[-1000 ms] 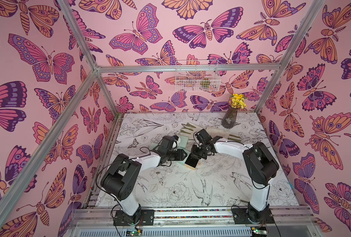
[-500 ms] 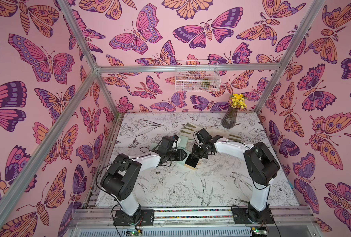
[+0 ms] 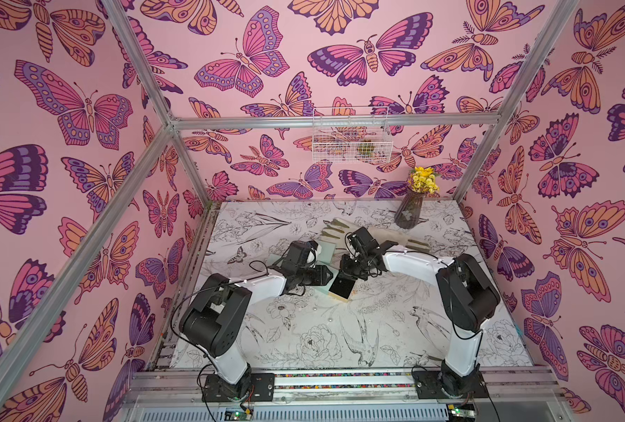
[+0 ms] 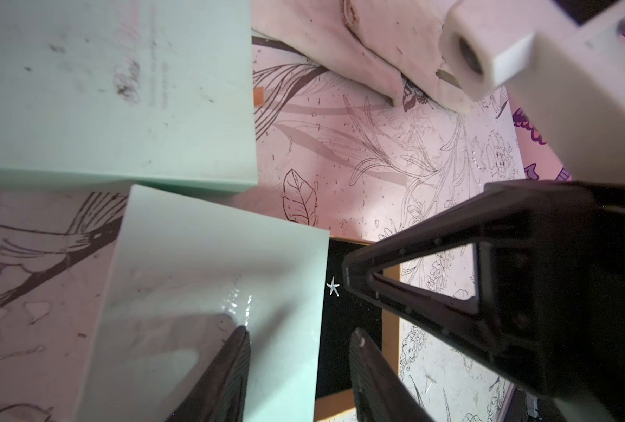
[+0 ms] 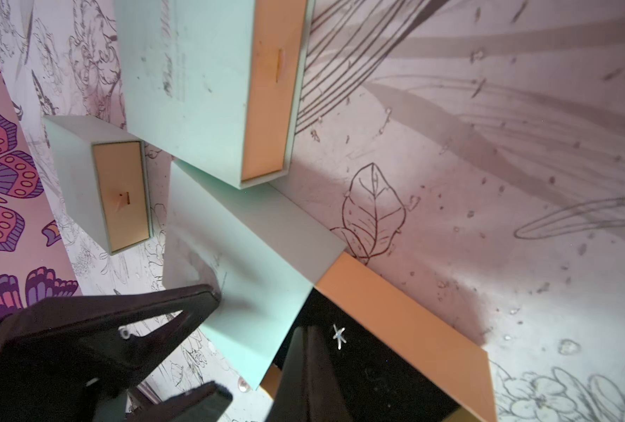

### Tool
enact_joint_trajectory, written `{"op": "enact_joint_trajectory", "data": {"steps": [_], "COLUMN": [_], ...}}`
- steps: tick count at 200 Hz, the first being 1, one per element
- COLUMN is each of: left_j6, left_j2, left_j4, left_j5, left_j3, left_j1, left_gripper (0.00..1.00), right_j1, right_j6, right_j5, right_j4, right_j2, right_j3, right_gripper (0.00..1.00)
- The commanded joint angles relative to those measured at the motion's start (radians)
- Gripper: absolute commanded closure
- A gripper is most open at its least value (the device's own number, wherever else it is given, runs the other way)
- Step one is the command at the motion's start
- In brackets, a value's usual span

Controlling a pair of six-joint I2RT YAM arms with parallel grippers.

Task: Place the earrings into the drawer-style jewelry box
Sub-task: Insert the earring into the inner lining.

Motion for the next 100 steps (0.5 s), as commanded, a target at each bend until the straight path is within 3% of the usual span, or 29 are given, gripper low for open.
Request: {"op": "enact_joint_trajectory", "data": {"steps": [1,100], "left_j6": [0.018,0.017], "left_j2": [0.015,0.022], "left_j4": [-0.057,-0.058], "left_j5": [-0.023,-0.021], "left_j3": [-0.003,0.001], "left_j1": [-0.002,-0.002], "left_gripper": [0.52,0.52], "right_j1": [0.006,0.006], "right_j6": [-0.006,-0.012], "right_j5": [-0.005,0.026], "right_j4": [-0.016,-0.053], "right_j2": [0.026,0.044], "right_j3": [0.021,0.028], "right_gripper": [1.0,1.0]}}
